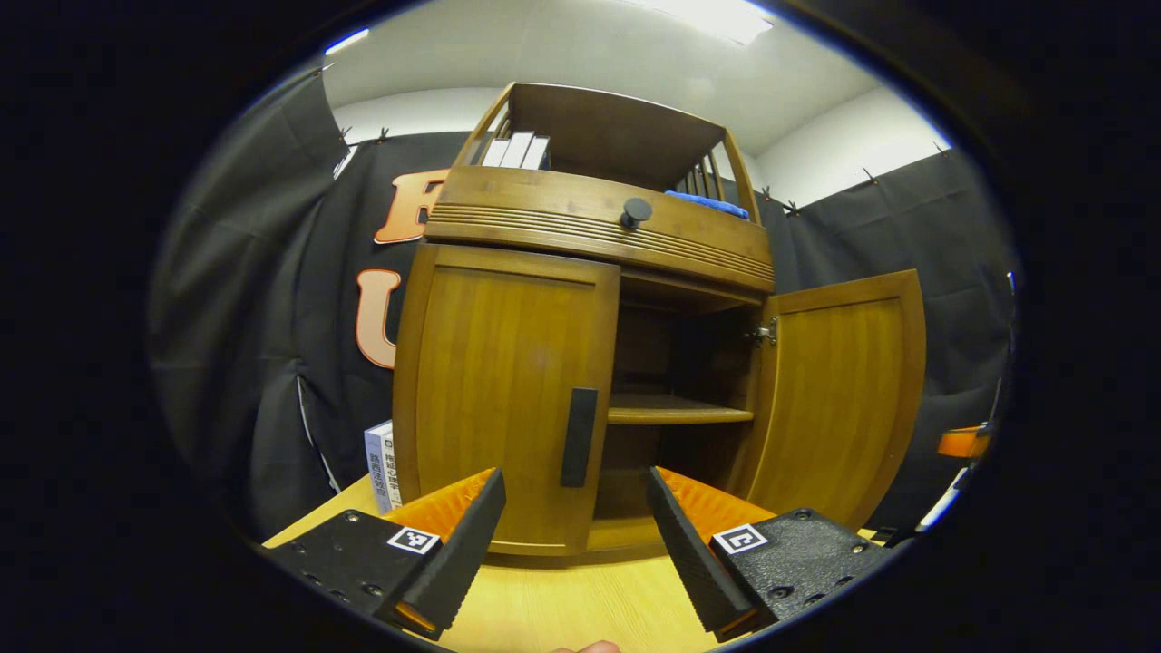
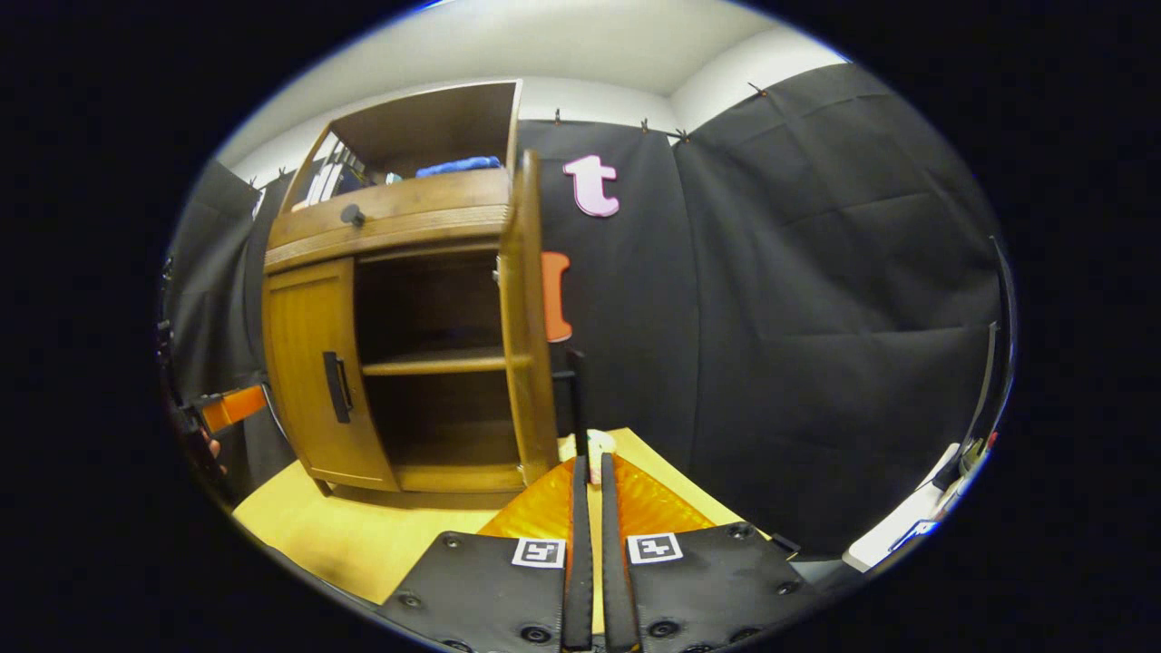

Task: Open the right door of the double-door shoe cabinet with the right hand, and open the left door with the left hand.

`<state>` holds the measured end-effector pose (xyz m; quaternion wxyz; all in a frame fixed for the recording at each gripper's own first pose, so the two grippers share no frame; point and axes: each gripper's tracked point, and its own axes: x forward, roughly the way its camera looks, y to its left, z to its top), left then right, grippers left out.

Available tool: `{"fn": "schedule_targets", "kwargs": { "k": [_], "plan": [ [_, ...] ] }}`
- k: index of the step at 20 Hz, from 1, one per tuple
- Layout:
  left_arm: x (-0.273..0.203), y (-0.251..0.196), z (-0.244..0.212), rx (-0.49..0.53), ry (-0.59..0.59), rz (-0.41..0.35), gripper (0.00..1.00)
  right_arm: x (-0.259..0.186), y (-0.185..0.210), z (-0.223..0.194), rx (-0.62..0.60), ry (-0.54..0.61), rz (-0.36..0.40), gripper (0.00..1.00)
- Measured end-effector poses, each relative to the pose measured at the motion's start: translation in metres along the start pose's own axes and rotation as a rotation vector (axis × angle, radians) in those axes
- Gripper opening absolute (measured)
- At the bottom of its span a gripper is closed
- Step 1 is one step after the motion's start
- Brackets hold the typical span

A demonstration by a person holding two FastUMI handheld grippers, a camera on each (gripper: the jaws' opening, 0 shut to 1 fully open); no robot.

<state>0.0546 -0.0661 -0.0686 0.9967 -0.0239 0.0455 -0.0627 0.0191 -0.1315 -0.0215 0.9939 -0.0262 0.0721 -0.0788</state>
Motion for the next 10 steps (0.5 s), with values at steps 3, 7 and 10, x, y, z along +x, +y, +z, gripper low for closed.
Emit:
{"fn": "schedule_targets", "kwargs": {
  "k": [3, 7, 10],
  "plan": [
    [0.013, 0.022, 0.012, 0.003, -0.012, 0.029, 0.92, -0.010, 0.033, 0.015, 0.022, -0.033, 0.043, 0.12],
    [0.017, 0.033, 0.020, 0.014, -0.045, 0.051, 0.95, -0.014, 0.064, 0.019, 0.010, -0.047, 0.092, 0.26],
    [0.023, 0.033, 0.019, -0.008, -0.041, 0.036, 0.92, -0.012, 0.085, 0.016, 0.015, -0.045, 0.132, 0.44]
  ]
}}
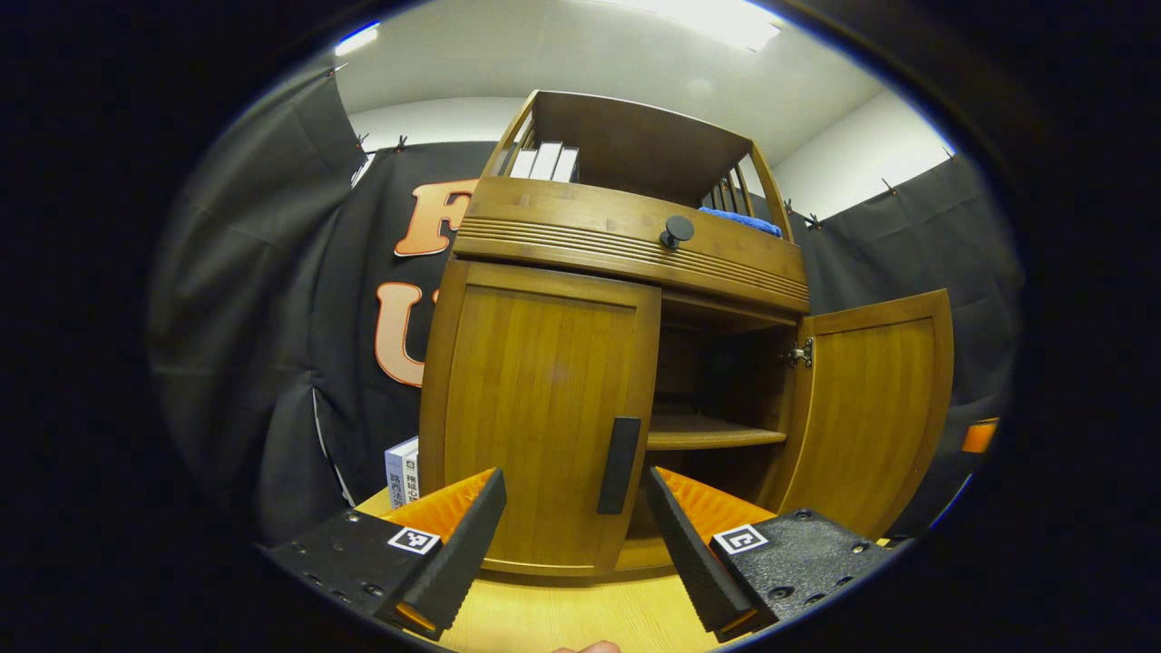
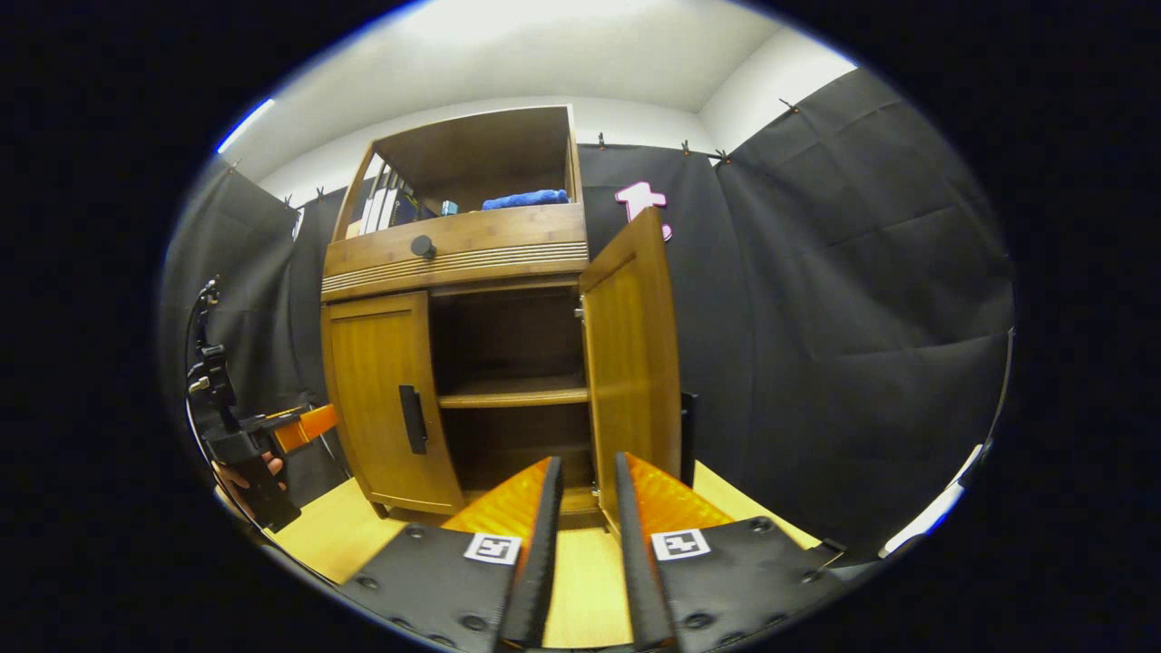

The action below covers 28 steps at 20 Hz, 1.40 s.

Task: Open the right door of the double-door shoe cabinet with the right hand, and open the left door with the left hand.

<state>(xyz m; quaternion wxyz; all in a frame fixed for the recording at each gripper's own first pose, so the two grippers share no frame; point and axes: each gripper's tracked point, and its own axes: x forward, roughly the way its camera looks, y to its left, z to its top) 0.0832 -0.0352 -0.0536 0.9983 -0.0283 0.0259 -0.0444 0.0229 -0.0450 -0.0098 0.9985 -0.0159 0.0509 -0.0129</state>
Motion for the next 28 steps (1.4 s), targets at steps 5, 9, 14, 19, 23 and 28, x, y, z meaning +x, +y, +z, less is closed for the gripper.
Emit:
{"fn": "schedule_targets", "kwargs": {
  "k": [5, 9, 14, 19, 23, 28],
  "plan": [
    [0.018, 0.001, -0.003, -0.019, 0.001, 0.009, 0.92, 0.003, 0.012, -0.005, 0.004, 0.008, 0.024, 0.86],
    [0.041, -0.006, -0.012, -0.023, 0.019, -0.009, 0.95, 0.005, 0.018, -0.004, 0.018, -0.003, 0.045, 1.00],
    [0.092, -0.026, -0.041, -0.012, 0.066, -0.063, 0.92, 0.004, 0.022, -0.005, 0.024, -0.013, 0.062, 1.00],
    [0.137, -0.030, -0.083, 0.079, 0.130, -0.025, 0.92, 0.001, 0.022, -0.010, 0.008, 0.008, 0.068, 1.00],
    [0.166, -0.024, -0.079, 0.162, 0.091, -0.003, 0.92, -0.011, 0.014, -0.021, 0.009, 0.015, 0.055, 1.00],
    [0.173, -0.019, -0.079, 0.169, 0.100, 0.030, 0.93, -0.021, 0.008, -0.023, 0.006, 0.006, 0.046, 0.99]
  ]
}}
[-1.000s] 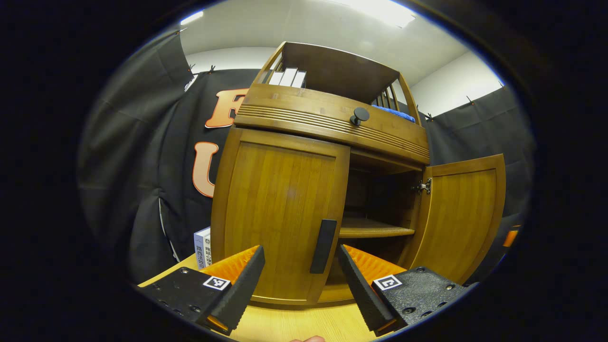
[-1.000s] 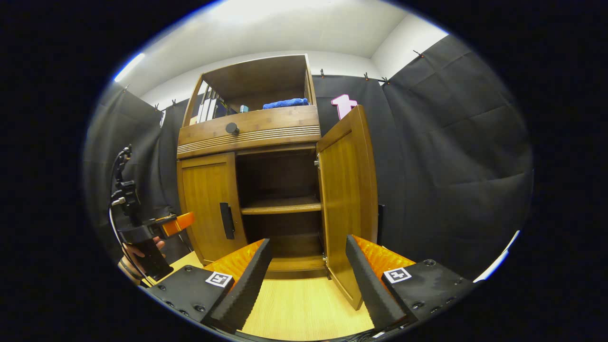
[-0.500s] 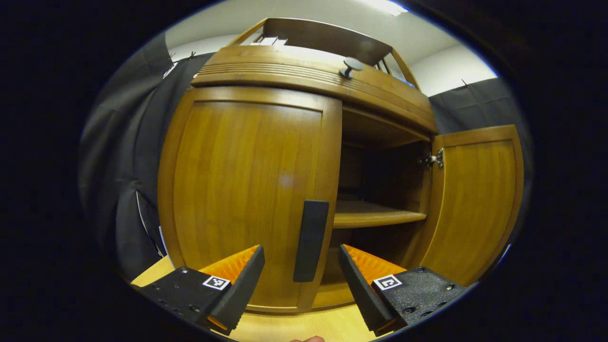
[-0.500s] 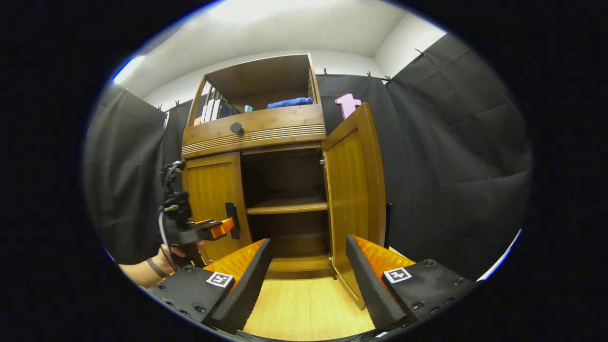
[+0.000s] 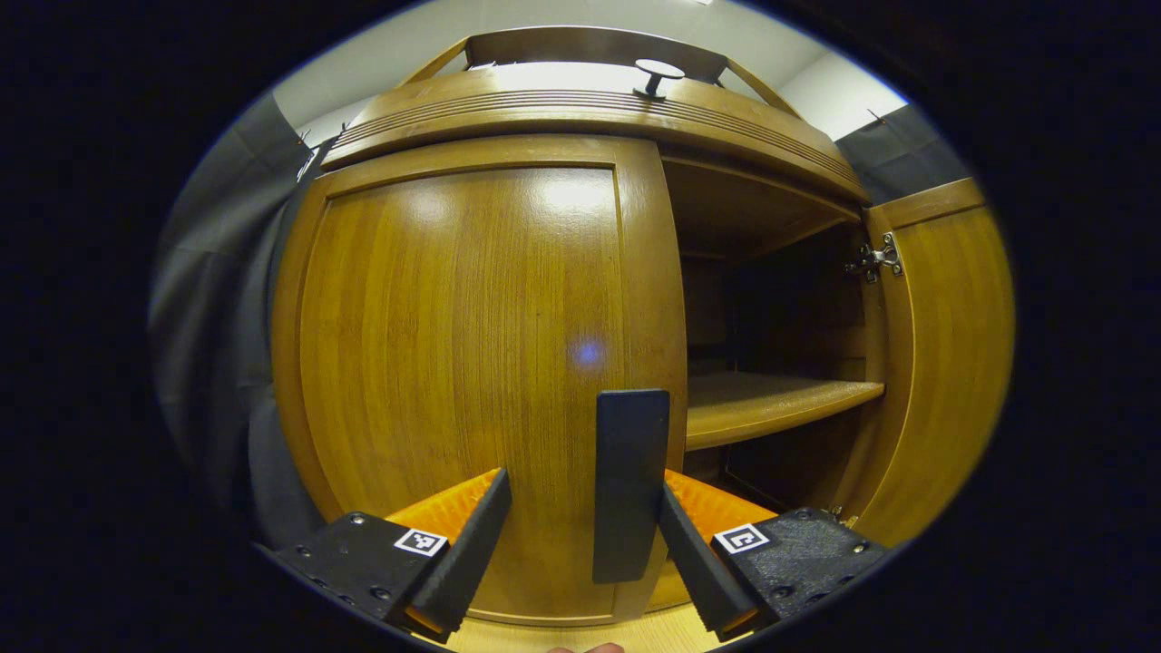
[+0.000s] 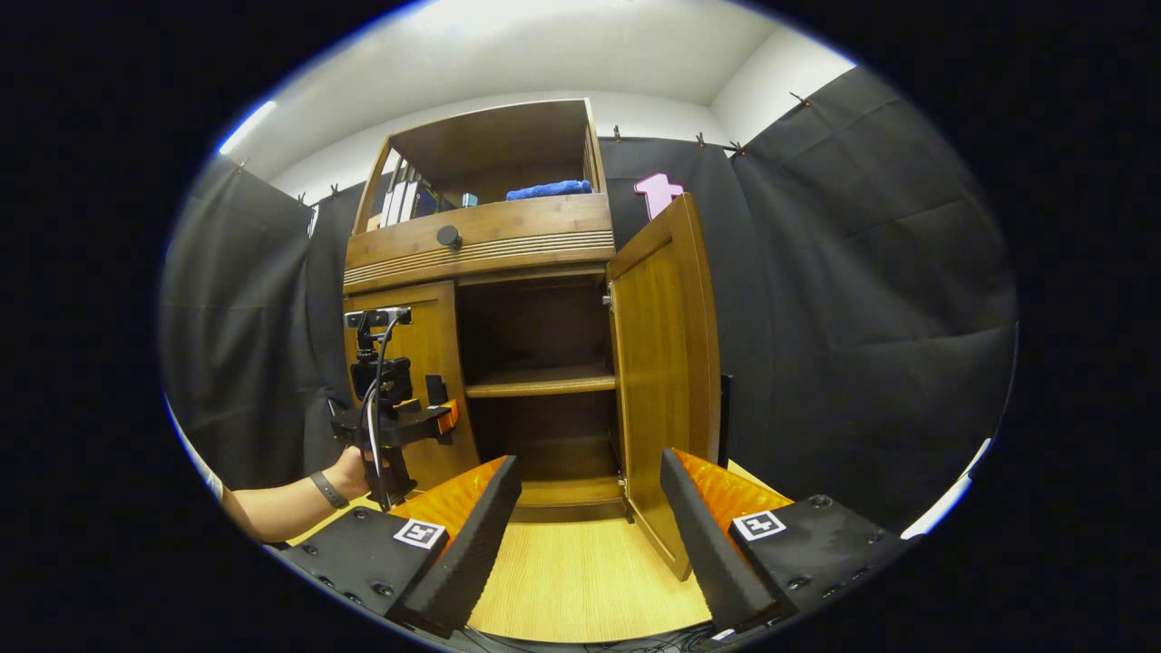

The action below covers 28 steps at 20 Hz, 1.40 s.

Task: Open the right door of the double-door shoe cabinet with the right hand, and open the left door with the left hand.

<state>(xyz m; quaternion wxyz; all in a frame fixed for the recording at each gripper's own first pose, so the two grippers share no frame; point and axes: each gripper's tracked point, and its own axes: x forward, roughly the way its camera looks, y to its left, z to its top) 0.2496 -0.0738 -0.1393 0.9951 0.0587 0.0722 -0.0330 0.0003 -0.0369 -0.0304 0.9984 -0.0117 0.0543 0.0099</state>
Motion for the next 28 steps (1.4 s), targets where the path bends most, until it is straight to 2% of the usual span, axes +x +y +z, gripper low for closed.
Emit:
{"fn": "schedule_targets", "kwargs": {
  "k": [1, 2, 3, 6, 9, 15, 20, 22, 28],
  "plan": [
    [-0.001, -0.003, 0.002, -0.005, 0.001, -0.019, 0.92, -0.001, 0.000, -0.001, -0.001, -0.001, 0.001, 0.99],
    [0.000, -0.015, 0.000, -0.038, 0.009, -0.070, 0.87, -0.002, 0.002, -0.002, -0.001, 0.001, 0.005, 0.99],
    [-0.001, -0.026, -0.003, -0.080, 0.023, -0.106, 0.71, -0.003, 0.002, -0.004, -0.001, 0.003, 0.007, 1.00],
    [-0.007, -0.028, -0.003, -0.045, 0.043, -0.130, 0.22, -0.009, 0.001, -0.007, -0.004, 0.007, 0.006, 1.00],
    [-0.029, -0.028, -0.001, -0.041, 0.073, -0.136, 0.23, -0.011, -0.001, -0.008, -0.001, 0.012, 0.002, 1.00],
    [-0.116, 0.005, 0.007, -0.051, 0.105, -0.178, 0.23, -0.019, -0.009, -0.006, -0.002, 0.002, -0.015, 0.99],
    [-0.155, 0.034, 0.006, -0.037, 0.119, -0.164, 0.24, -0.017, -0.009, -0.005, 0.002, 0.000, -0.008, 1.00],
    [-0.166, 0.046, 0.008, -0.026, 0.115, -0.142, 0.24, -0.016, -0.008, -0.004, 0.002, 0.000, -0.002, 1.00],
    [-0.192, 0.078, 0.011, -0.041, 0.078, 0.000, 0.23, -0.014, 0.003, -0.011, 0.001, 0.016, 0.024, 1.00]
  ]
}}
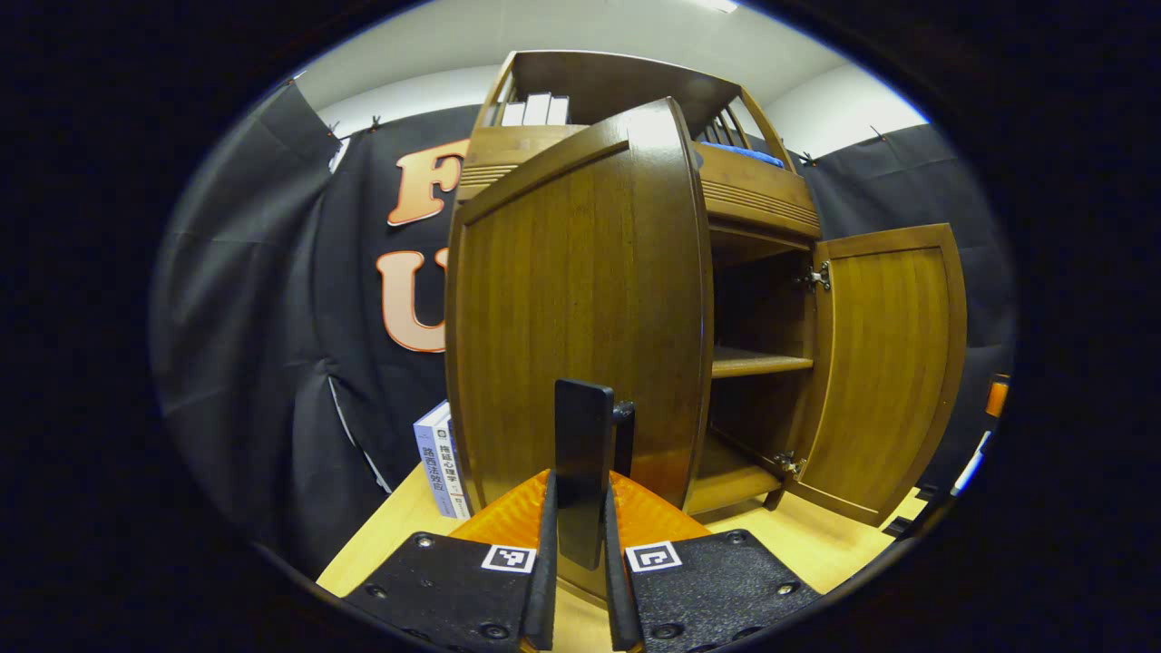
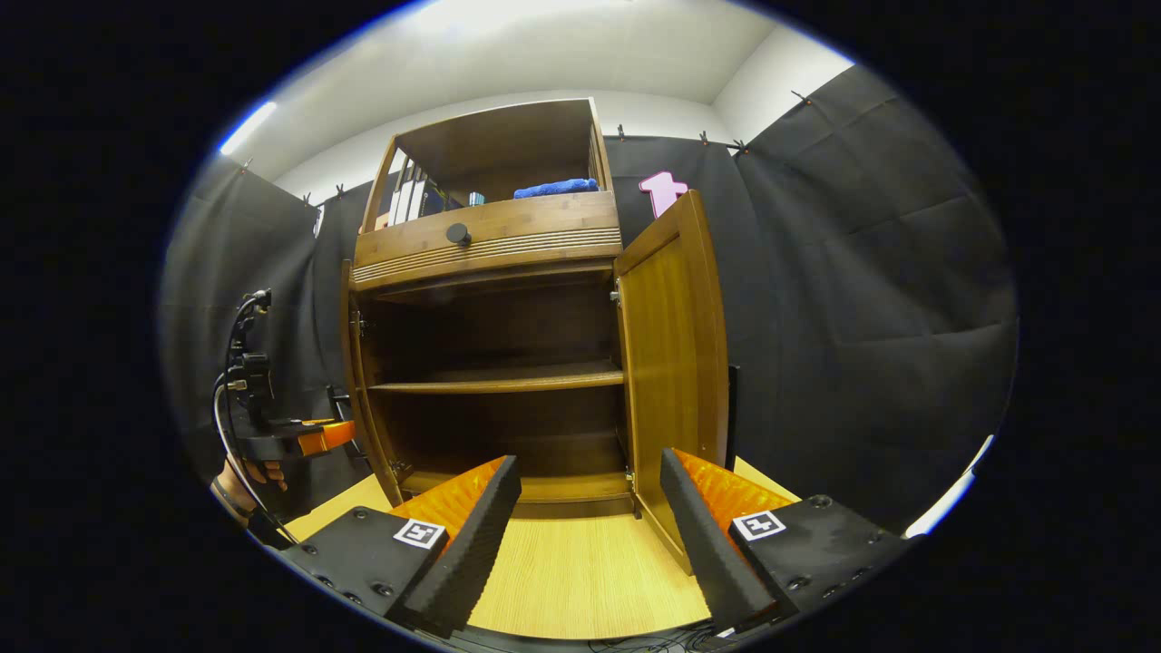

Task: Open the right door of the double-door shoe cabinet with the right hand, and open the left door with the left hand.

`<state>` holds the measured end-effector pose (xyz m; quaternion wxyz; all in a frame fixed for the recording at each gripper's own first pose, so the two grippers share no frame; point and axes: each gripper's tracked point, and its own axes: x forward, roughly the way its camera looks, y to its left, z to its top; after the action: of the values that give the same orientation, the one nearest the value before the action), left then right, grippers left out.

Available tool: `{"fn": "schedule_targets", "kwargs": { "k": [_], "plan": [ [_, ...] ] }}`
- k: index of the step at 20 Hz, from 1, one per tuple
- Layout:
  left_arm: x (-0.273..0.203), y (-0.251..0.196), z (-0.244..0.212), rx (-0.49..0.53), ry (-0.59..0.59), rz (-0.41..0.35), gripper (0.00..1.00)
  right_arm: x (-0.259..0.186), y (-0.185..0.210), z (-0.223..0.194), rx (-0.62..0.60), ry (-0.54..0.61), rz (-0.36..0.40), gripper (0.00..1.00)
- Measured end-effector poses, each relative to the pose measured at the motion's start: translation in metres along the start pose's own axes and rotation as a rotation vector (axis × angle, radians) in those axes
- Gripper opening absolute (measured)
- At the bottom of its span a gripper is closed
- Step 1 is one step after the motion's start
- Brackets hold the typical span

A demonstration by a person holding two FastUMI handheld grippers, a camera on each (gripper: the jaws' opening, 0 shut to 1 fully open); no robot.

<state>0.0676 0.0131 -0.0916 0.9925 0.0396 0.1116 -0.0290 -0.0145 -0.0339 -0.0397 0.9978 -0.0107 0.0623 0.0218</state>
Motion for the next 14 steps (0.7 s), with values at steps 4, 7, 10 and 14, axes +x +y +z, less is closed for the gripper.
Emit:
{"fn": "schedule_targets", "kwargs": {
  "k": [4, 7, 10, 14],
  "plan": [
    [-0.013, 0.019, -0.001, 0.022, -0.001, 0.043, 0.27, 0.003, 0.004, -0.002, 0.002, 0.007, 0.013, 0.99],
    [-0.024, 0.038, 0.000, 0.008, -0.014, 0.072, 0.27, 0.004, 0.005, -0.002, 0.003, 0.004, 0.020, 0.99],
    [-0.030, 0.056, -0.003, 0.009, -0.025, 0.108, 0.18, 0.008, 0.008, -0.002, 0.010, 0.003, 0.032, 0.99],
    [-0.033, 0.087, -0.012, 0.042, -0.001, 0.176, 0.20, 0.014, 0.009, 0.001, 0.003, -0.007, 0.044, 1.00]
  ]
}}
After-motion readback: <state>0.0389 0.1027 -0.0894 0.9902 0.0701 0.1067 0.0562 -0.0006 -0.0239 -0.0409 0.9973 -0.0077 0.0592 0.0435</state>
